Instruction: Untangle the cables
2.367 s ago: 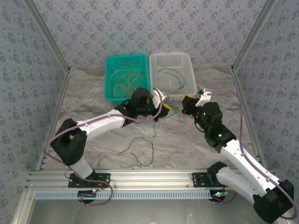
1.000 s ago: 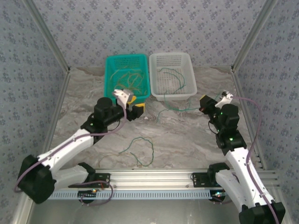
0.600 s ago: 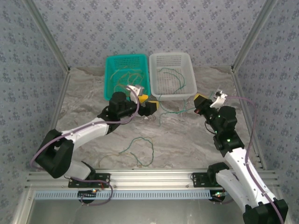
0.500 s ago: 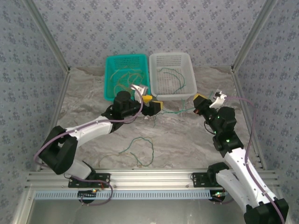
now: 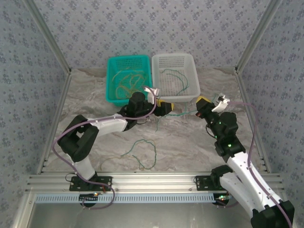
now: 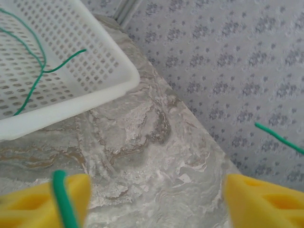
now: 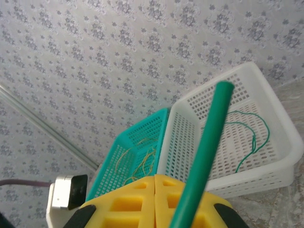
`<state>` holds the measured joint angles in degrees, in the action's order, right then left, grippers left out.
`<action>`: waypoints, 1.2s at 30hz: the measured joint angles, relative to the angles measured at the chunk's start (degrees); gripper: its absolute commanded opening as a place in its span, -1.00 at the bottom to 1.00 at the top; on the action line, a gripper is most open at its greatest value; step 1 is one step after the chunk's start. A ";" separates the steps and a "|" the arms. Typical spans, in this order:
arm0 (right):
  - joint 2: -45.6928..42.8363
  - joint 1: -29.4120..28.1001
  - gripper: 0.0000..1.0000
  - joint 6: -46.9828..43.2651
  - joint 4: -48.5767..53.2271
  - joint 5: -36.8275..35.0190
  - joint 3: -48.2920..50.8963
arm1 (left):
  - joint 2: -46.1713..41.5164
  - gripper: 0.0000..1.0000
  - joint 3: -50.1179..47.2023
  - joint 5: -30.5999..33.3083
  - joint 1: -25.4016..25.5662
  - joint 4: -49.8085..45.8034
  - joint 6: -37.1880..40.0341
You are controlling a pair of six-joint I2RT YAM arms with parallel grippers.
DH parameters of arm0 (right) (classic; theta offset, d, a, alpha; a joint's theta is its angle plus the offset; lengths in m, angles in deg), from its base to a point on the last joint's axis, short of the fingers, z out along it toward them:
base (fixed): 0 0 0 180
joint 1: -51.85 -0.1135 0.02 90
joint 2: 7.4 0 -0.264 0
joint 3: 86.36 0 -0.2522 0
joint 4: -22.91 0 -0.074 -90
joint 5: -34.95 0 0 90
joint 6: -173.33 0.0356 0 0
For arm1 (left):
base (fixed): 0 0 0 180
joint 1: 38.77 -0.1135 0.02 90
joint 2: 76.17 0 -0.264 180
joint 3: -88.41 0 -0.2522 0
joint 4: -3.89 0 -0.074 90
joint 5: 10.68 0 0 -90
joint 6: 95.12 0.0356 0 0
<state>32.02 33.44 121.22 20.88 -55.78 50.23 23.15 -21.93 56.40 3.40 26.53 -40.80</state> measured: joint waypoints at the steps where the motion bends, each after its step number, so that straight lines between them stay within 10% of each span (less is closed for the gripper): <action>1: -0.33 -0.02 -1.00 0.00 -0.04 -0.74 0.04 | 0.00 -0.53 -0.02 -0.22 0.20 0.76 -0.33; 3: -0.83 0.00 -1.00 -0.02 0.11 -2.12 0.04 | -0.02 -1.00 -0.02 -0.24 0.33 1.75 -0.70; 13: -2.91 -0.07 -1.00 -1.03 9.66 -7.76 0.04 | -11.26 -1.00 -3.19 0.79 -2.14 -1.66 -1.95; 36: -4.26 6.34 -1.00 3.45 9.94 10.78 0.92 | -29.42 -1.00 -14.69 -1.95 -10.78 -13.60 3.02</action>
<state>27.76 39.78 124.67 30.82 -45.00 51.15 -6.26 -36.61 54.46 -7.38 12.93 -37.78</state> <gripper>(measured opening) 0.085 0.079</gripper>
